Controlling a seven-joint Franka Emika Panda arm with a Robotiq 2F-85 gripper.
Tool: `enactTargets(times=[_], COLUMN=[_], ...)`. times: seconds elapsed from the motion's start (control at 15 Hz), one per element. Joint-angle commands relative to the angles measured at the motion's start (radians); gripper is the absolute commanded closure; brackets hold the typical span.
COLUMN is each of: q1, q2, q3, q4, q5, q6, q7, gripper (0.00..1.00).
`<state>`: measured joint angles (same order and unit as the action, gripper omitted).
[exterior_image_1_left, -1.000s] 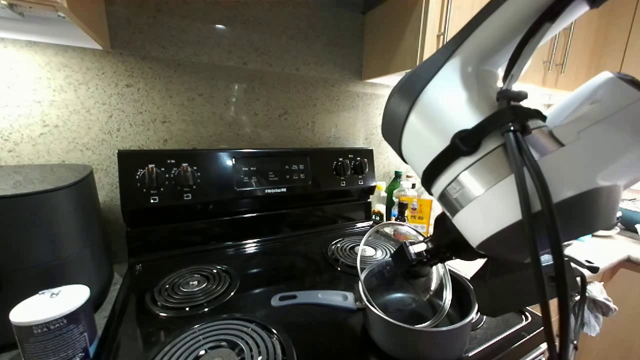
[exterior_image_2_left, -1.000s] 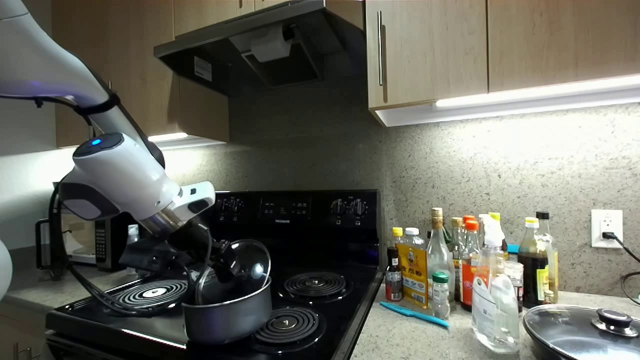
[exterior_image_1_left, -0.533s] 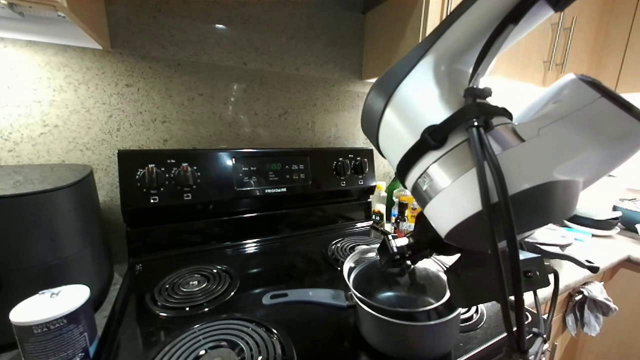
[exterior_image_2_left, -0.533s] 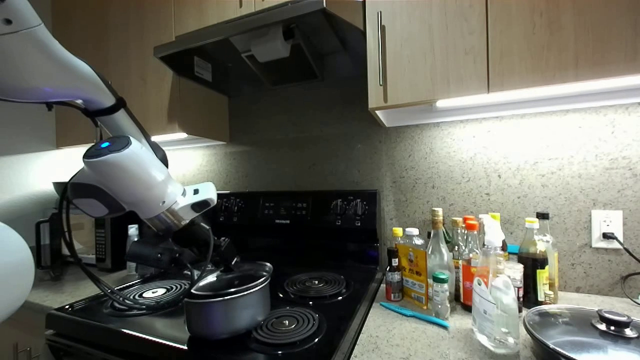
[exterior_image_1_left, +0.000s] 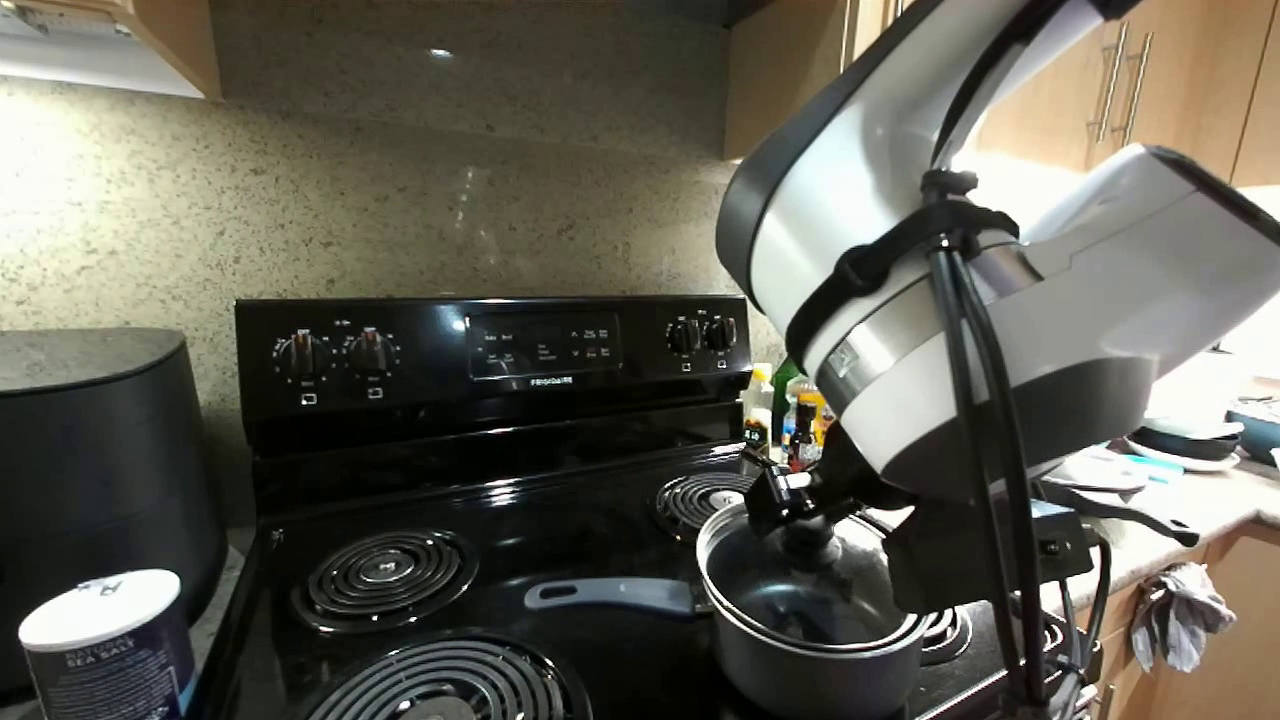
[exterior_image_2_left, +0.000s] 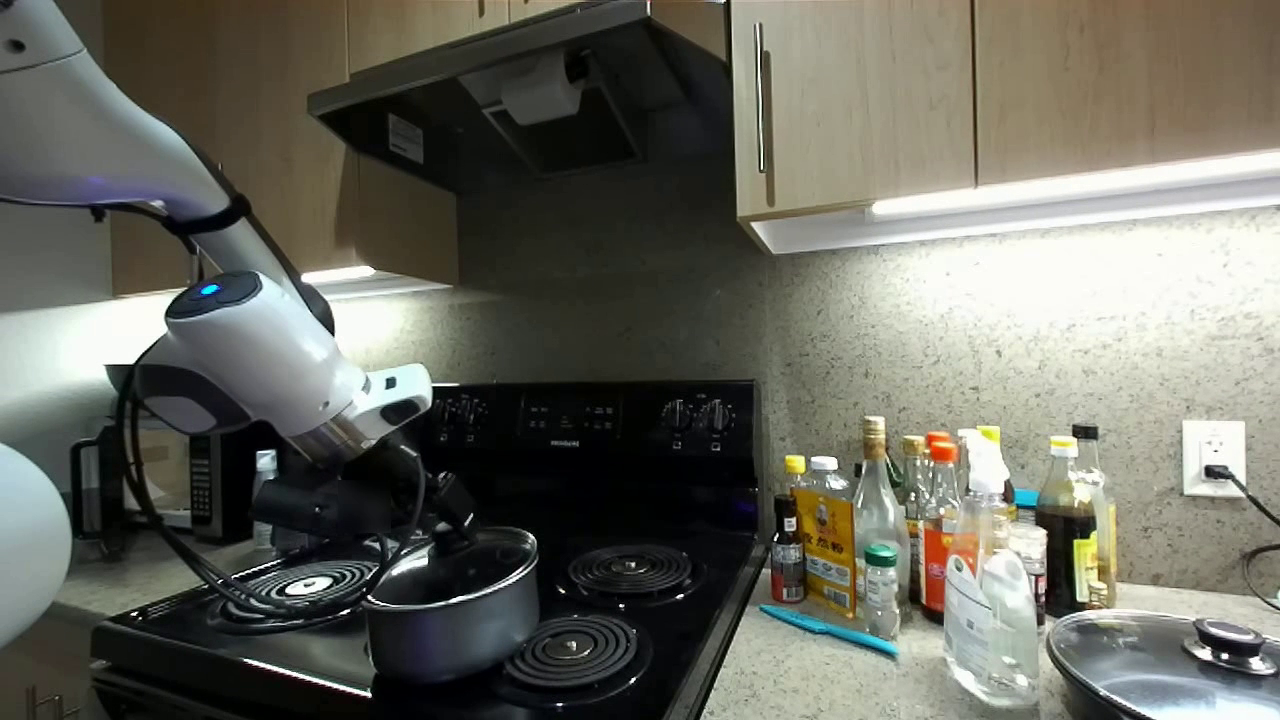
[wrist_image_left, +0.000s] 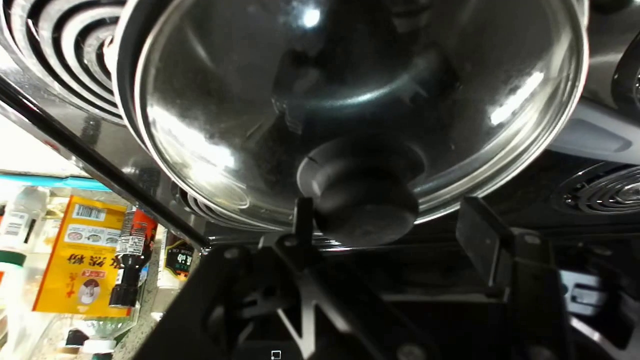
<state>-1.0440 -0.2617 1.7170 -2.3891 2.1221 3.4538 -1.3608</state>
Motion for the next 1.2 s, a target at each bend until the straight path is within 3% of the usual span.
enactTargets(times=[0.0,0.27,0.33,0.47,1.13], q1=[0.0,0.0,0.0,0.004,0.0], q2=[0.0,0.0,0.0,0.002,-0.003], q3=[0.0,0.0,0.0,-0.009,-0.044], q4=[0.0,0.0,0.0,-0.005,-0.009], q5=[0.0,0.0,0.0,0.005,0.0], q6=[0.0,0.0,0.0,-0.004,-0.002], q7=[0.0,0.0,0.0,0.005,0.018], gripper=[0.25,0.25,0.06,0.01,0.0])
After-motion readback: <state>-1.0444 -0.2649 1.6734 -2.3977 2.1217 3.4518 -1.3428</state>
